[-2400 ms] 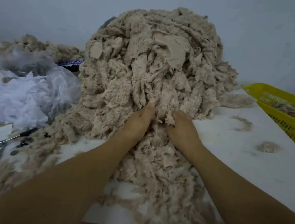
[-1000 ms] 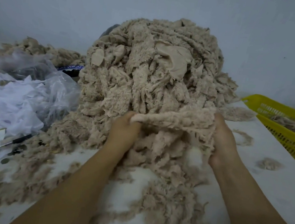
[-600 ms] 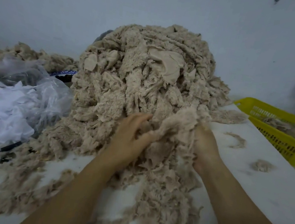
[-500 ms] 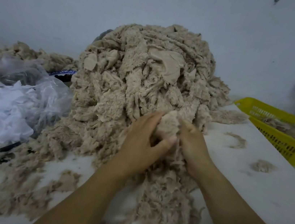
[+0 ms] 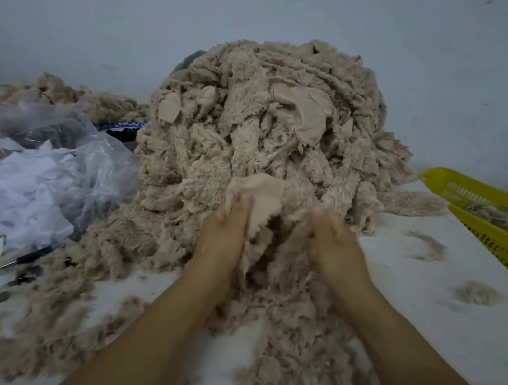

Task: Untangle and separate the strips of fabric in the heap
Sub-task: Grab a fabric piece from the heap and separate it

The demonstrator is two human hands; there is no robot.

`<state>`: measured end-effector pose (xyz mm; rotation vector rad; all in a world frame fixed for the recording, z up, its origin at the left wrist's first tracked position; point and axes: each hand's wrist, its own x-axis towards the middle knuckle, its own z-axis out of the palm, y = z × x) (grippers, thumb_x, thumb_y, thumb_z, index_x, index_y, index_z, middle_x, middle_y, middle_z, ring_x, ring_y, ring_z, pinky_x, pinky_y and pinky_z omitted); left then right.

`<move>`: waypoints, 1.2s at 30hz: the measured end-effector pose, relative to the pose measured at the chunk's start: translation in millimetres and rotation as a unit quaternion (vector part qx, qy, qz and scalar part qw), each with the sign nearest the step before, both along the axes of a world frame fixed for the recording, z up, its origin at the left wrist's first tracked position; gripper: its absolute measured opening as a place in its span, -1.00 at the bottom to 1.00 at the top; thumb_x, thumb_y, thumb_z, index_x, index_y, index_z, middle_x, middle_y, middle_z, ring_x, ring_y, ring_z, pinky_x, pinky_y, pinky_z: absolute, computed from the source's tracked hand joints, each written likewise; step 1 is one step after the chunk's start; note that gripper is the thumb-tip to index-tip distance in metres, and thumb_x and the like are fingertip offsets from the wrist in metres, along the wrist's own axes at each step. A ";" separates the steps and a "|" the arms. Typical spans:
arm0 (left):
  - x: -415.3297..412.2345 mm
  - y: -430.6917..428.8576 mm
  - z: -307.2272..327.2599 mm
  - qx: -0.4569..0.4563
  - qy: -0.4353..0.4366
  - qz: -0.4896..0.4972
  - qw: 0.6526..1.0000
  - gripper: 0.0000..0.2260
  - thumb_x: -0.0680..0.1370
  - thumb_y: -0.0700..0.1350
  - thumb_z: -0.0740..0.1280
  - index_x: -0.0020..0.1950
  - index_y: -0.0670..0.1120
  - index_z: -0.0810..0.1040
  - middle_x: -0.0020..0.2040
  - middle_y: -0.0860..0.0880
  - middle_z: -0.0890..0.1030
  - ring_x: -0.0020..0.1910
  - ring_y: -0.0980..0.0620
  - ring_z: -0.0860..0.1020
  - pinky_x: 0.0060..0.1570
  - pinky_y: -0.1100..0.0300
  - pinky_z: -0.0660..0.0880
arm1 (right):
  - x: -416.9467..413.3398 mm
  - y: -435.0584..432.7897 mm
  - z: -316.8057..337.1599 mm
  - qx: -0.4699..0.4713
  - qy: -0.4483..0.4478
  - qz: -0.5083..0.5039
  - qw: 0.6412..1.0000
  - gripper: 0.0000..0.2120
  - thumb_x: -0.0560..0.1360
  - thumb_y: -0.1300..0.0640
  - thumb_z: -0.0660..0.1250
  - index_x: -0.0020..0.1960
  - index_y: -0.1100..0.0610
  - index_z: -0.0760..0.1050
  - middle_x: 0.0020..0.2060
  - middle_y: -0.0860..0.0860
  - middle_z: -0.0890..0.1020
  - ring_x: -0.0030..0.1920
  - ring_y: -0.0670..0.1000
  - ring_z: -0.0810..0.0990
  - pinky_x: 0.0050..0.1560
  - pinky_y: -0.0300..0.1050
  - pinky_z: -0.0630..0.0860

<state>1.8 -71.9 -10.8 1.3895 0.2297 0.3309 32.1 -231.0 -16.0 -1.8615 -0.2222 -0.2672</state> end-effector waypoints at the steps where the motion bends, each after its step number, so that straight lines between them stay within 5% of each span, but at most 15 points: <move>1: 1.1 4.8 3.3 -0.072 0.013 0.010 0.997 -0.66 0.61 0.12 0.32 -0.22 -0.01 0.73 -0.27 -0.03 0.72 -0.30 0.02 0.69 -0.22 0.12 0.60 | 2.3 -9.2 5.5 0.069 0.023 -0.024 0.997 -0.55 0.65 -0.15 0.09 -0.38 -0.16 0.46 -0.50 -0.12 0.46 -0.48 -0.13 0.38 -0.37 -0.17 0.31; 3: 2.4 13.3 6.8 -0.169 0.005 -0.001 0.986 -0.70 0.61 0.09 0.32 -0.18 -0.04 0.69 -0.34 -0.04 0.67 -0.41 0.01 0.64 -0.32 0.14 0.57 | 5.1 -25.4 8.9 0.155 0.045 -0.041 0.986 -0.49 0.65 -0.10 0.12 -0.47 -0.05 0.36 -0.58 -0.10 0.30 -0.57 -0.08 0.20 -0.46 -0.18 0.16; 6: 1.7 13.3 11.0 -0.289 -0.029 -0.107 0.951 -0.57 0.68 0.07 0.18 -0.23 -0.08 0.69 -0.41 -0.03 0.52 -0.51 0.03 0.51 -0.47 0.22 0.51 | 1.7 -23.7 6.3 0.054 0.061 -0.006 0.997 -0.40 0.60 -0.24 0.11 -0.49 0.04 0.49 -0.49 -0.03 0.51 -0.50 -0.06 0.44 -0.42 -0.22 0.37; 9: 0.3 10.1 13.8 -0.392 -0.039 -0.185 0.900 -0.48 0.68 0.08 0.13 -0.24 -0.13 0.73 -0.27 -0.07 0.61 -0.38 -0.01 0.61 -0.34 0.17 0.59 | -6.9 -1.5 4.4 -0.098 -0.043 0.073 0.992 -0.67 0.46 -0.40 0.15 -0.18 -0.22 0.54 0.00 -0.23 0.49 -0.03 -0.26 0.50 -0.03 -0.42 0.37; 11: -0.1 10.6 14.6 -0.414 -0.046 -0.207 0.885 -0.52 0.64 0.09 0.18 -0.17 -0.20 0.73 -0.18 -0.10 0.64 -0.27 0.00 0.64 -0.23 0.14 0.63 | -13.8 13.5 1.6 -0.163 -0.091 0.139 0.973 -0.61 0.41 -0.41 0.23 0.15 -0.27 0.43 0.12 -0.42 0.36 0.13 -0.41 0.40 0.04 -0.55 0.32; 13: -0.1 10.9 15.3 -0.432 -0.059 -0.222 0.872 -0.56 0.61 0.05 0.21 -0.11 -0.24 0.73 -0.12 -0.12 0.66 -0.19 0.01 0.67 -0.14 0.14 0.64 | -17.5 20.7 -2.6 -0.172 -0.080 0.164 0.968 -0.59 0.45 -0.30 0.29 0.27 -0.29 0.36 0.05 -0.52 0.41 0.05 -0.50 0.42 -0.04 -0.59 0.34; 15: 0.0 11.6 16.0 -0.461 -0.074 -0.219 0.857 -0.60 0.60 0.01 0.22 -0.08 -0.26 0.73 -0.12 -0.13 0.67 -0.20 0.01 0.68 -0.13 0.15 0.64 | -16.9 16.8 -3.0 -0.160 -0.066 0.164 0.971 -0.92 0.56 -0.07 0.29 0.02 -0.24 0.47 -0.26 -0.41 0.53 -0.26 -0.36 0.50 -0.29 -0.46 0.36; 18: 1.3 17.9 17.0 -0.477 -0.098 -0.221 0.845 -0.70 0.59 -0.07 0.21 -0.05 -0.20 0.68 -0.23 -0.06 0.60 -0.40 0.13 0.53 -0.35 0.24 0.56 | -13.3 4.4 1.1 -0.150 -0.083 0.135 0.976 -0.79 0.59 0.08 0.24 -0.20 -0.10 0.43 -0.41 -0.16 0.45 -0.43 -0.17 0.35 -0.41 -0.32 0.22; 21: 9.7 14.9 15.7 -0.277 -0.069 -0.148 0.947 -0.84 0.58 -0.22 0.18 0.06 -0.17 0.54 -0.31 -0.04 0.42 -0.57 0.18 0.31 -0.56 0.36 0.30 | -10.9 -0.2 6.6 -0.131 -0.086 0.068 0.985 -0.81 0.57 0.12 0.25 -0.22 0.06 0.38 -0.27 -0.03 0.42 -0.24 -0.06 0.36 -0.29 -0.23 0.26; 23: 6.8 7.5 13.6 0.060 -0.049 -0.075 0.994 -0.78 0.67 -0.14 0.18 0.12 0.04 0.61 -0.31 0.00 0.51 -0.54 0.21 0.48 -0.52 0.45 0.34 | -11.6 1.7 9.8 -0.089 -0.069 0.072 0.991 -0.83 0.59 0.10 0.26 -0.18 0.02 0.45 -0.19 0.00 0.52 -0.21 -0.08 0.45 -0.31 -0.34 0.34; 24: 2.2 3.0 11.9 0.224 -0.090 -0.082 0.967 -0.83 0.65 -0.01 0.24 0.04 0.18 0.62 -0.27 0.06 0.60 -0.40 0.30 0.55 -0.43 0.48 0.40 | -11.4 1.7 10.3 -0.072 -0.059 0.084 0.992 -0.86 0.61 0.09 0.26 -0.14 0.00 0.49 -0.18 -0.03 0.56 -0.24 -0.11 0.49 -0.33 -0.37 0.37; 26: -5.2 -3.7 6.0 0.330 -0.125 -0.171 0.920 -0.93 0.55 0.17 0.37 -0.05 0.23 0.62 -0.17 0.27 0.65 -0.20 0.35 0.60 -0.25 0.45 0.46 | -12.9 1.6 12.6 -0.066 -0.041 0.097 0.992 -0.86 0.62 0.12 0.24 -0.08 -0.03 0.52 -0.16 -0.09 0.61 -0.23 -0.14 0.53 -0.31 -0.34 0.41; 29: -8.0 5.1 8.0 0.204 -0.031 -0.143 0.968 -0.90 0.48 0.12 0.47 -0.11 0.13 0.70 -0.22 0.20 0.70 -0.26 0.28 0.64 -0.33 0.44 0.47 | -14.0 0.0 13.0 -0.082 -0.048 0.122 0.988 -0.87 0.60 0.05 0.27 -0.12 -0.12 0.49 -0.23 -0.22 0.59 -0.25 -0.24 0.51 -0.31 -0.40 0.39; 32: -5.7 12.0 13.4 0.033 0.016 -0.142 0.989 -0.76 0.58 -0.18 0.35 -0.29 -0.04 0.65 -0.38 -0.03 0.61 -0.46 0.09 0.56 -0.48 0.25 0.44 | -14.3 2.4 10.6 -0.130 -0.073 0.172 0.974 -0.85 0.60 0.03 0.28 -0.13 -0.13 0.43 -0.27 -0.29 0.52 -0.30 -0.25 0.45 -0.29 -0.40 0.34; 36: 0.6 23.2 17.7 -0.278 -0.076 -0.178 0.941 -0.73 0.56 -0.11 0.28 -0.17 -0.11 0.76 -0.09 -0.12 0.73 -0.05 -0.05 0.70 -0.17 0.13 0.64 | -10.5 -2.9 7.6 -0.164 -0.081 0.133 0.974 -0.81 0.61 0.14 0.23 -0.11 -0.11 0.43 -0.40 -0.15 0.45 -0.43 -0.18 0.37 -0.43 -0.31 0.26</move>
